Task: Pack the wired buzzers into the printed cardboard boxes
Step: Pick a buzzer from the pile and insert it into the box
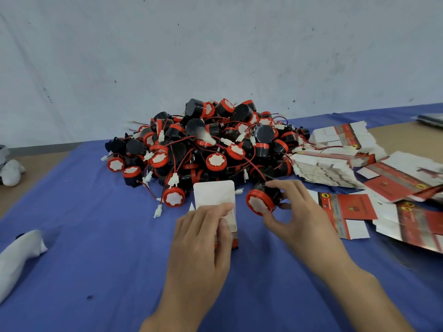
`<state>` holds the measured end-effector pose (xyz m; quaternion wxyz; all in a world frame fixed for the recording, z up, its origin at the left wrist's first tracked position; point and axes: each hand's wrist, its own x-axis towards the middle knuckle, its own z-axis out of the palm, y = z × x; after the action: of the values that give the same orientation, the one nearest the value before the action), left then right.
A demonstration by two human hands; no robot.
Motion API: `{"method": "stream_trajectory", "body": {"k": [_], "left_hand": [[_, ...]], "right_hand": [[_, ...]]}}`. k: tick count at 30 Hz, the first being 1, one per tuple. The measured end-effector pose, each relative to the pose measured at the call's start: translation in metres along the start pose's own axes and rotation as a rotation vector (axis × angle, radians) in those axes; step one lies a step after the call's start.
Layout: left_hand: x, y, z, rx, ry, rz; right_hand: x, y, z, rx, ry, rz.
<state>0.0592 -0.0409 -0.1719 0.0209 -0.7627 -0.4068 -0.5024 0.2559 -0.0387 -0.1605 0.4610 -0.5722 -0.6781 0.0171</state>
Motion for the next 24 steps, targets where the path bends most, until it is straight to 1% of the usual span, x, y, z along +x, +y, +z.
{"method": "stream_trajectory", "body": {"k": [4, 6, 10, 13, 16, 20, 22, 24], "left_hand": [[0.002, 0.003, 0.001, -0.005, 0.004, -0.001], [0.004, 0.002, 0.001, 0.033, 0.007, 0.030], [0.009, -0.005, 0.002, 0.232, 0.033, 0.150], [0.011, -0.011, 0.003, 0.386, 0.056, 0.132], [0.011, -0.016, 0.000, 0.458, 0.072, 0.108], [0.012, -0.016, -0.004, 0.381, 0.146, 0.105], [0.011, -0.014, -0.006, 0.279, 0.153, 0.129], [0.009, -0.011, -0.008, 0.179, 0.124, 0.130]], "right_hand": [[-0.008, 0.001, -0.001, -0.068, -0.061, -0.072], [-0.009, 0.000, -0.001, -0.111, -0.089, -0.122], [-0.009, -0.006, 0.001, -0.177, -0.101, -0.221], [-0.008, -0.011, 0.003, -0.186, -0.109, -0.265], [-0.008, -0.015, 0.005, -0.179, -0.080, -0.291], [-0.008, -0.019, 0.005, -0.156, 0.012, -0.332], [-0.009, -0.023, 0.004, -0.104, 0.009, -0.282], [-0.012, -0.027, 0.004, -0.088, -0.022, -0.233]]}}
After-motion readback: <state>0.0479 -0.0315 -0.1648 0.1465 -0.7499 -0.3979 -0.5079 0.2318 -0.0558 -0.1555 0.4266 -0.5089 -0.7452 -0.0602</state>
